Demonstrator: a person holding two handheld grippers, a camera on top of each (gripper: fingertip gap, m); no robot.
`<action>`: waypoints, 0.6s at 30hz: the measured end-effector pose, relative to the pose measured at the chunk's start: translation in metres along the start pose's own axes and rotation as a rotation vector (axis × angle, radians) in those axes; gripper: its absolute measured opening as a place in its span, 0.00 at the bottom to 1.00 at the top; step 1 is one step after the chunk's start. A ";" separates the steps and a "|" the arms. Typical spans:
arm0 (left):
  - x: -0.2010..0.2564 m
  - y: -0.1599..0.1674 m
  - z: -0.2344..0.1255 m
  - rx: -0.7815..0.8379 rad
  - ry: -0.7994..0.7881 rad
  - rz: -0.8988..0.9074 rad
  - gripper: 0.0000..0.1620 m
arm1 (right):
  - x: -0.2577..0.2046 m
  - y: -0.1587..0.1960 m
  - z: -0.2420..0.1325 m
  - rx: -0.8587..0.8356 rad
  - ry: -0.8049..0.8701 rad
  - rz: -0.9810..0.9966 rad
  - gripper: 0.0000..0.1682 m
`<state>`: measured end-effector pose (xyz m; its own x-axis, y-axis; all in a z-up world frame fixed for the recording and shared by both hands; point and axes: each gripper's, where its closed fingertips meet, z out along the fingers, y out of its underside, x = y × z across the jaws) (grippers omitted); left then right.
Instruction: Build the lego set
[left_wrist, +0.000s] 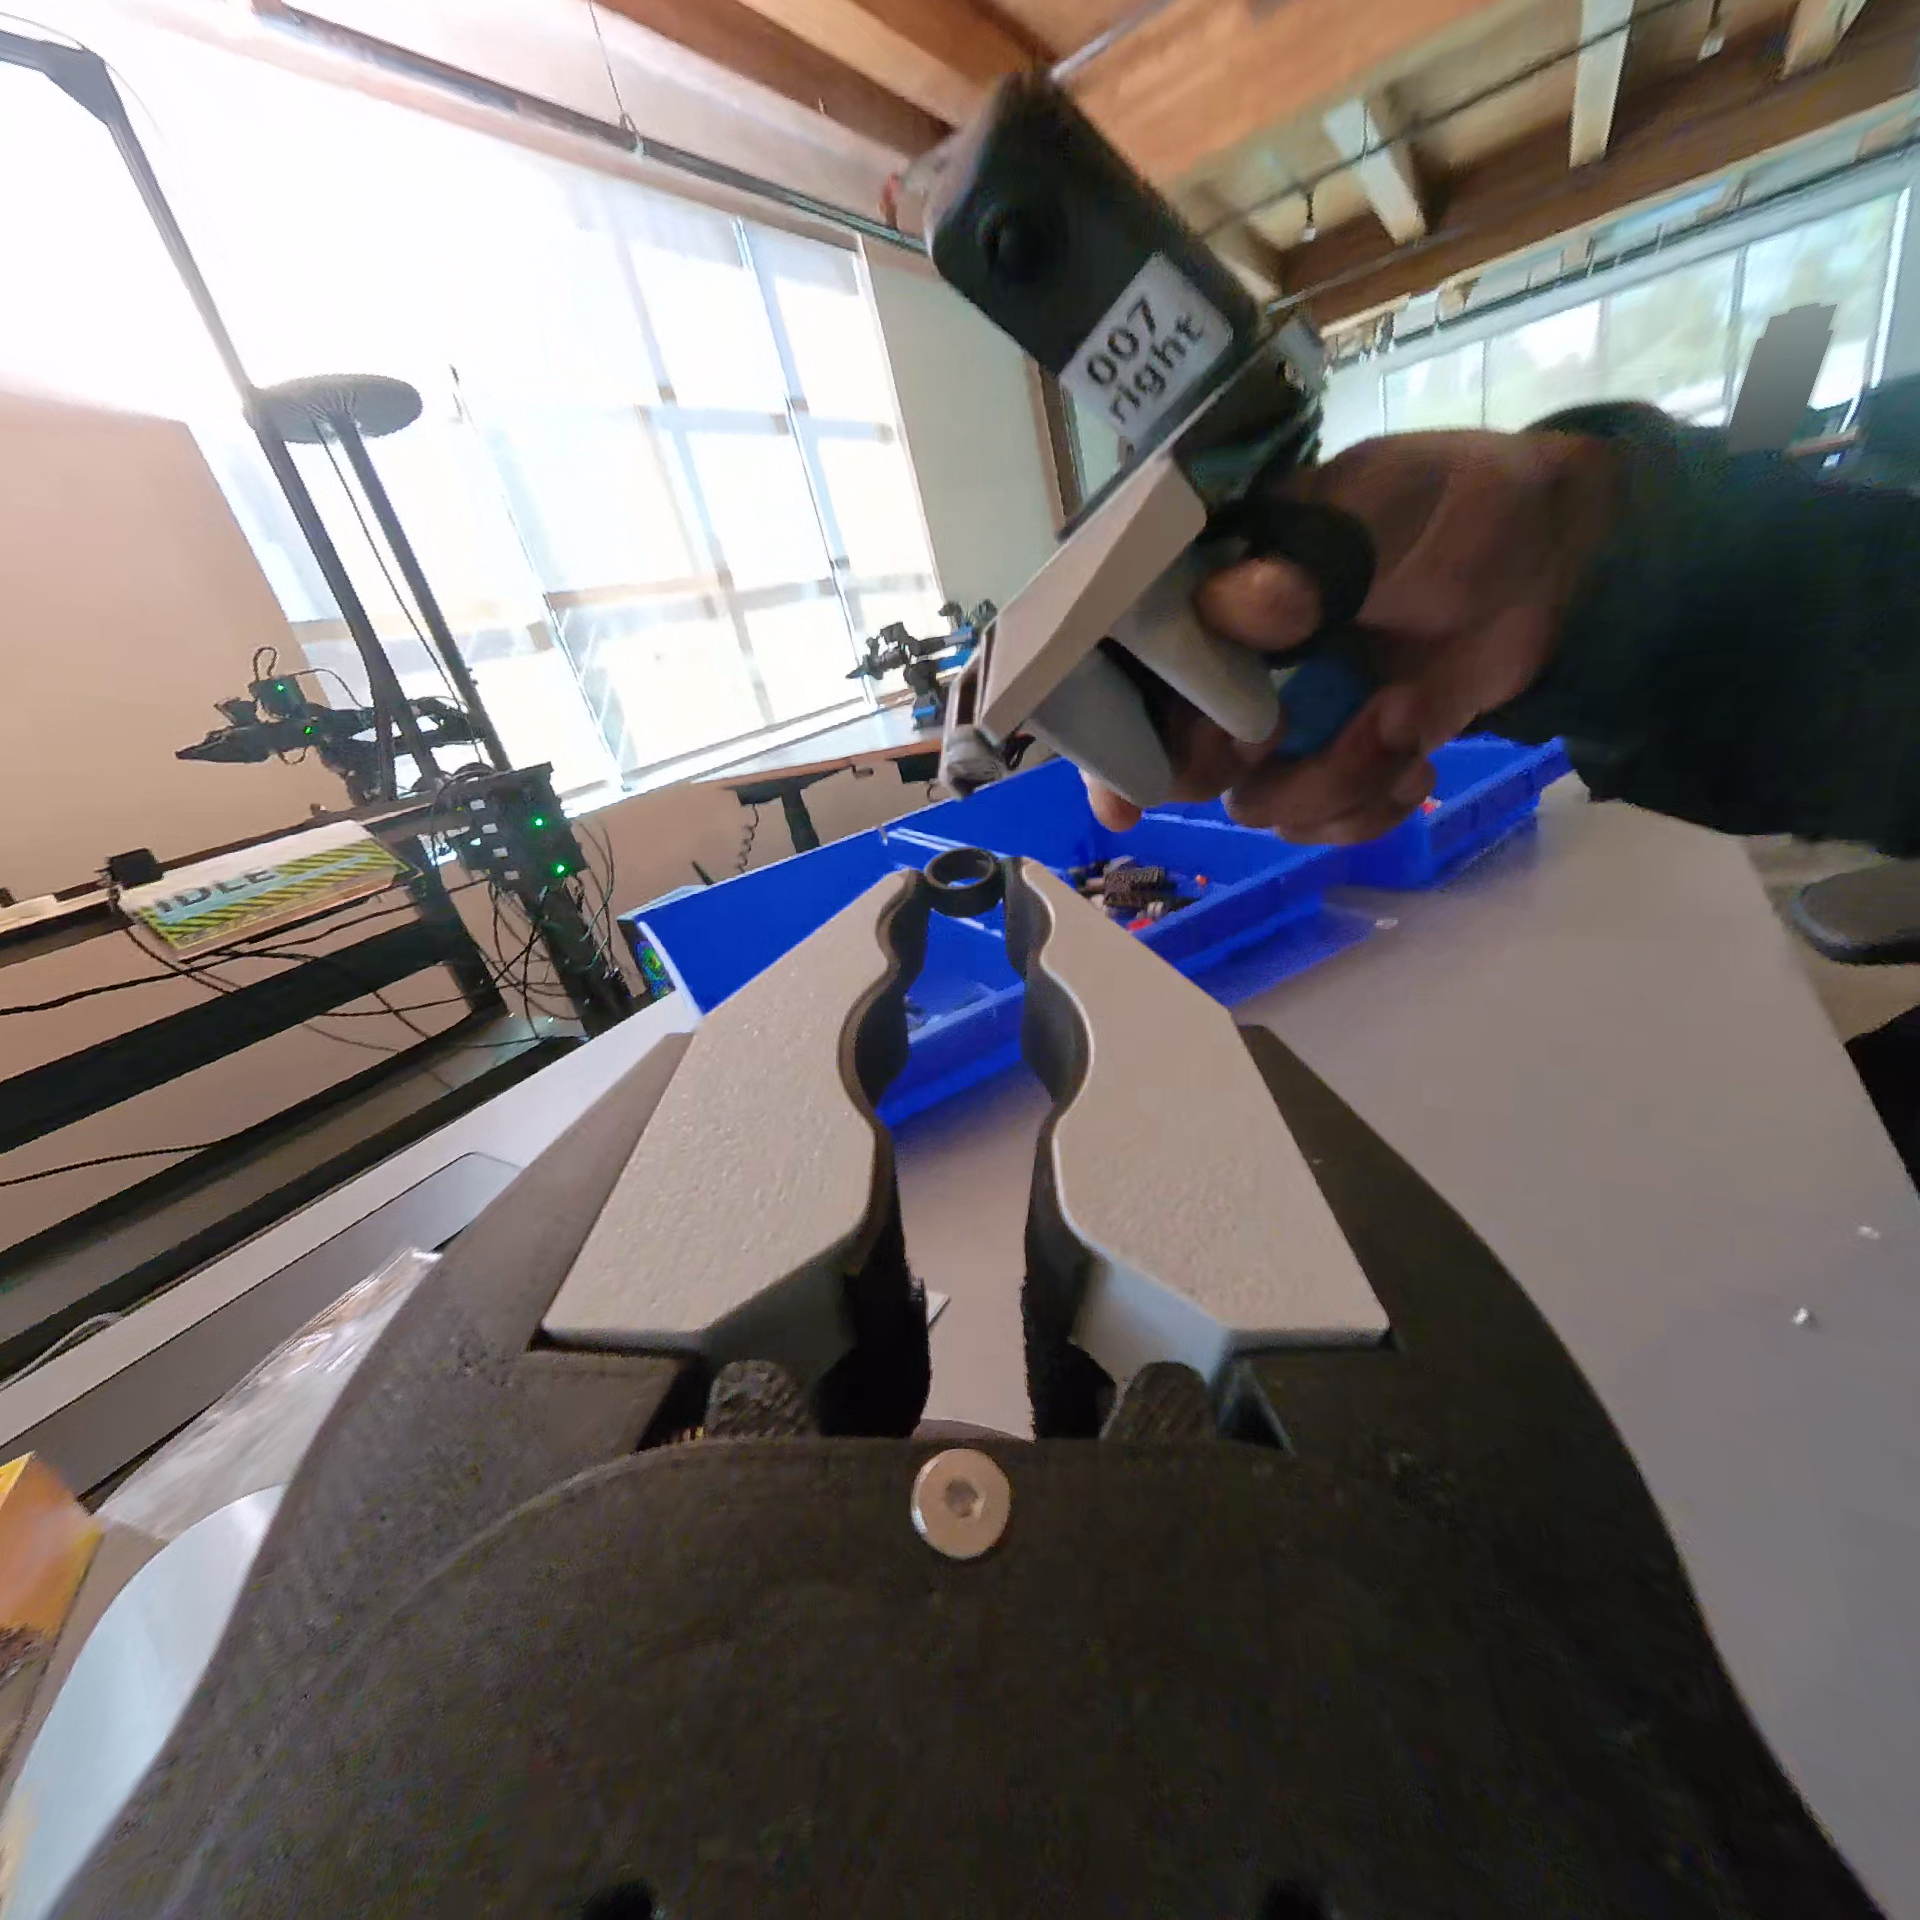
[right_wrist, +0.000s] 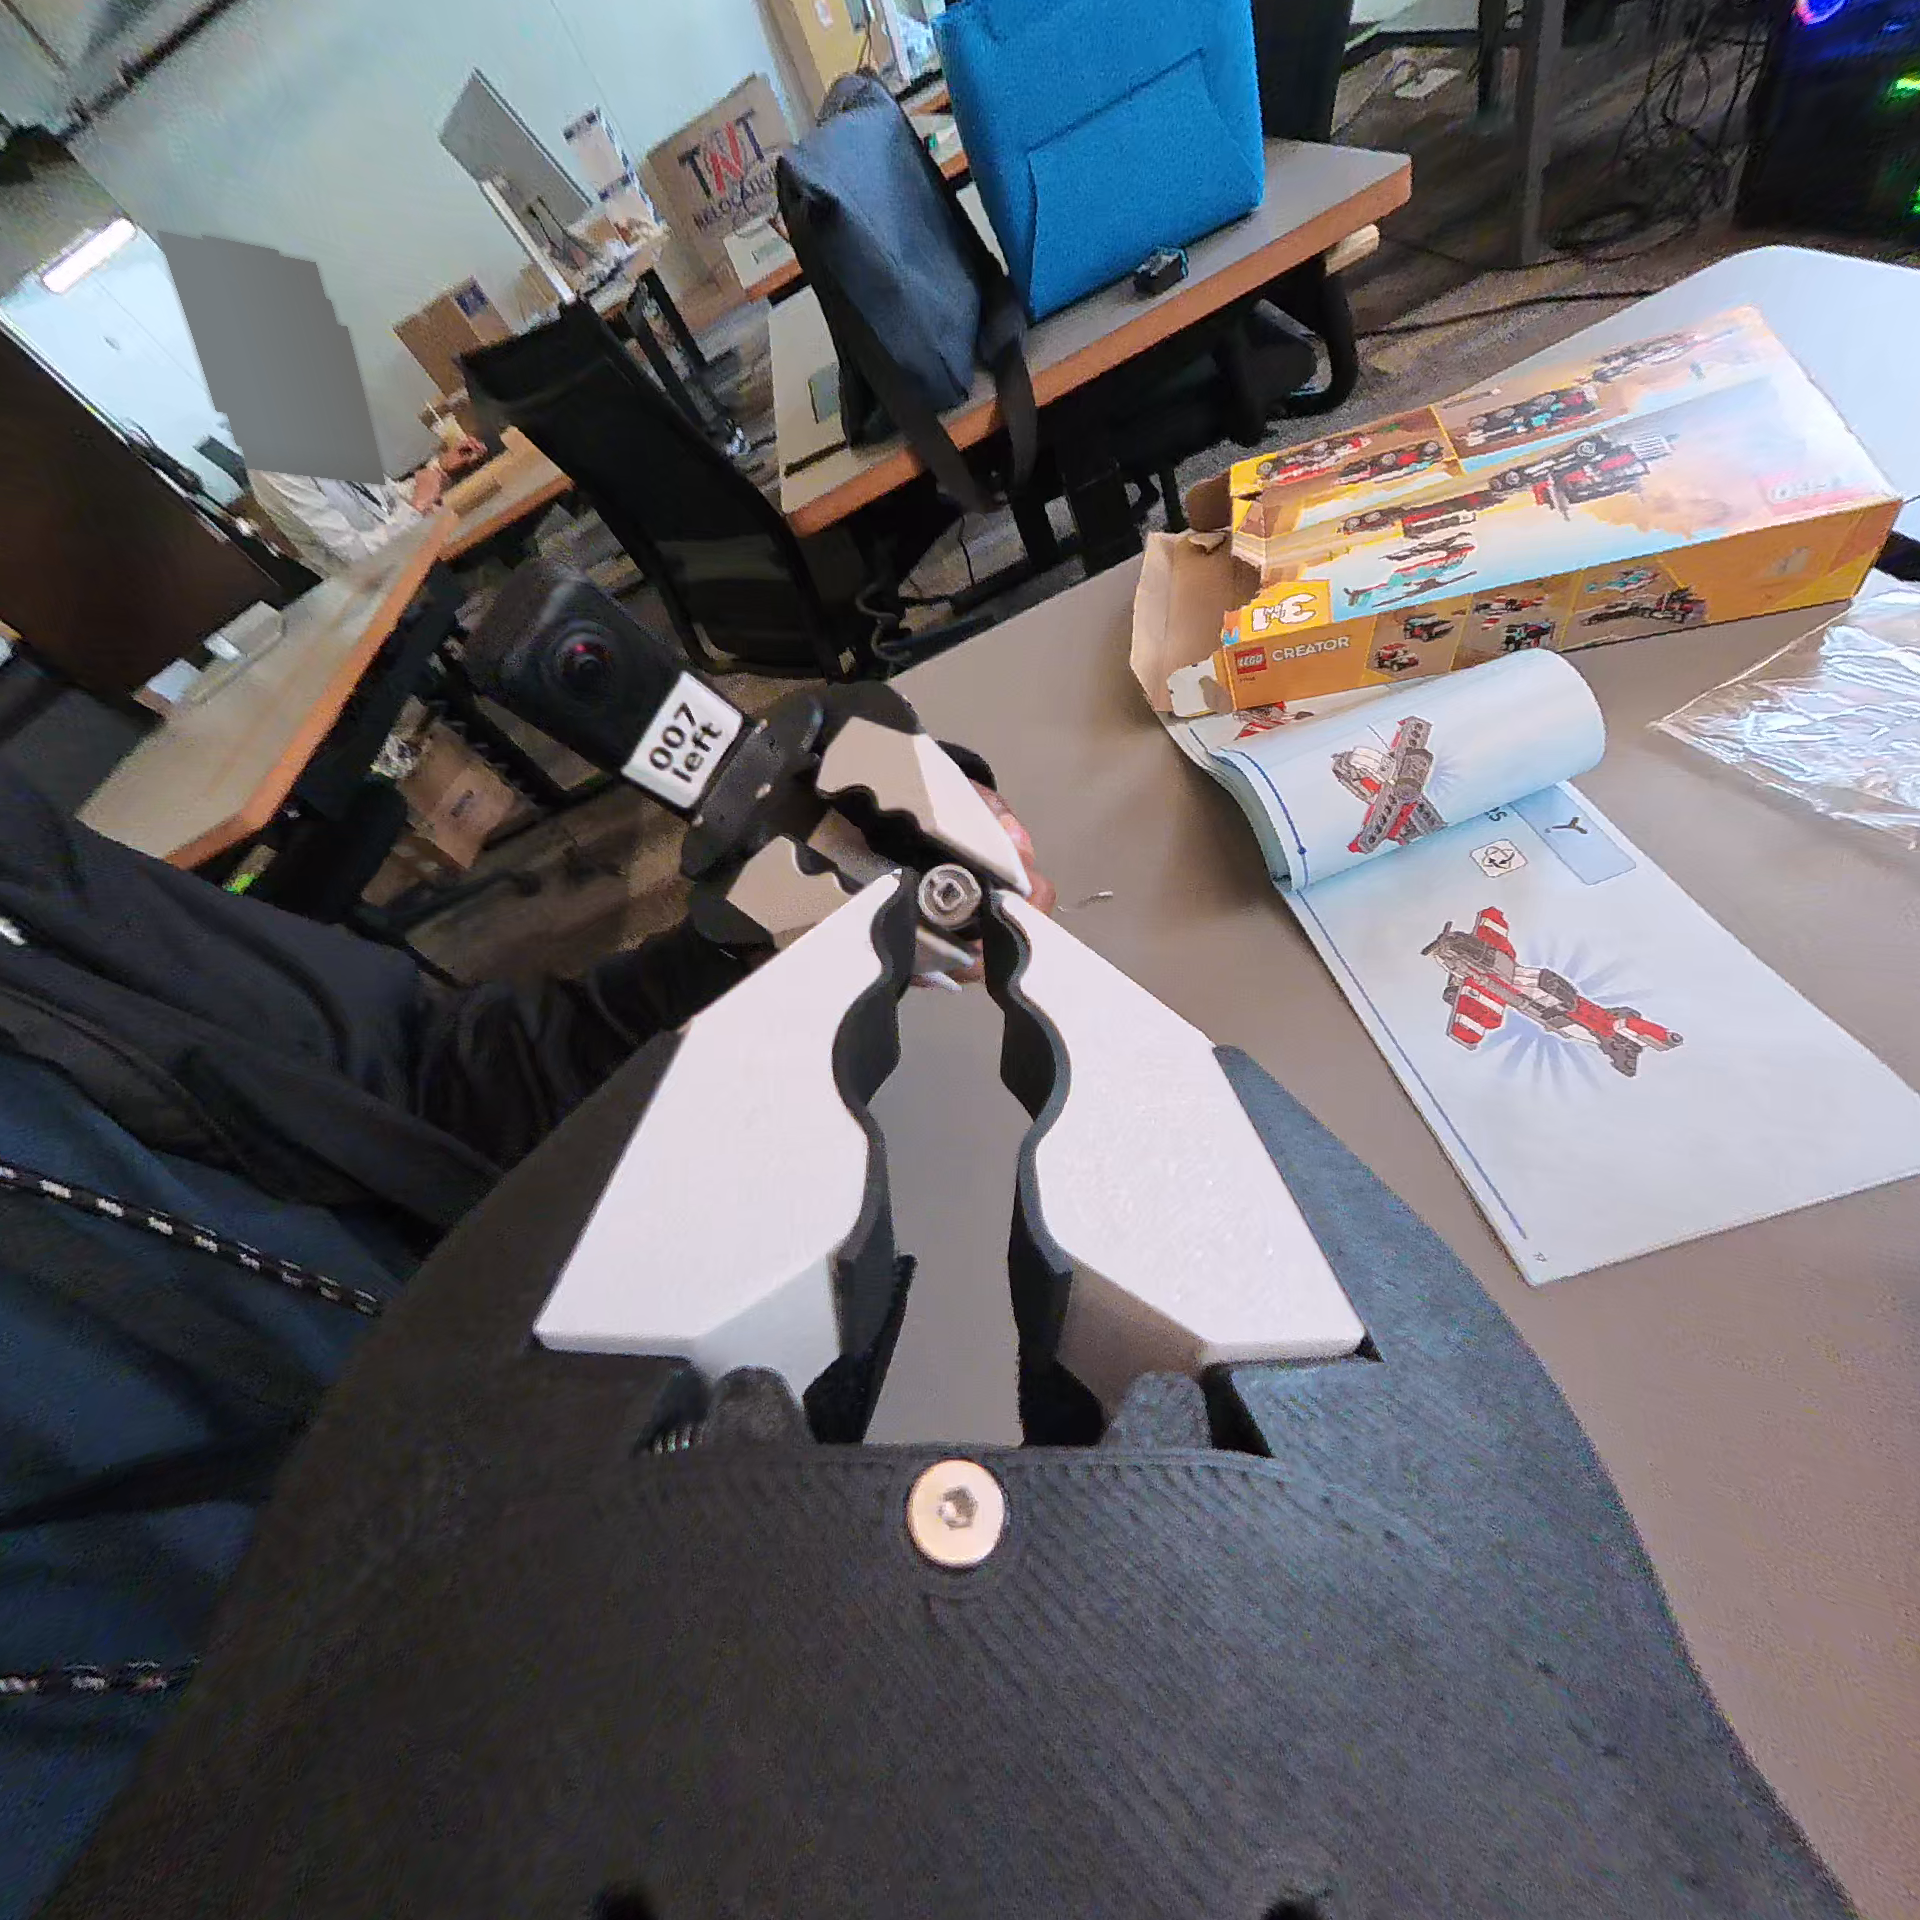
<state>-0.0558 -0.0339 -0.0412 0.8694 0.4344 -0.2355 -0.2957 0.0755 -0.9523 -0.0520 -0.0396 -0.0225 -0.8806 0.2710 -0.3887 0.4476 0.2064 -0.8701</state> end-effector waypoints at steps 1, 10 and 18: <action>0.001 0.002 0.001 -0.017 -0.001 0.012 0.08 | 0.000 0.001 0.001 -0.017 0.009 -0.014 0.07; 0.005 0.011 0.006 -0.081 0.003 0.058 0.08 | 0.004 0.014 0.010 -0.119 0.077 -0.093 0.07; 0.004 0.018 0.007 -0.134 -0.014 0.078 0.08 | 0.012 0.019 0.012 -0.161 0.142 -0.143 0.07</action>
<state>-0.0607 -0.0246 -0.0579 0.8399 0.4465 -0.3085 -0.3062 -0.0794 -0.9487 -0.0559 -0.0431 -0.0477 -0.9111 0.3553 -0.2088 0.3490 0.3960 -0.8493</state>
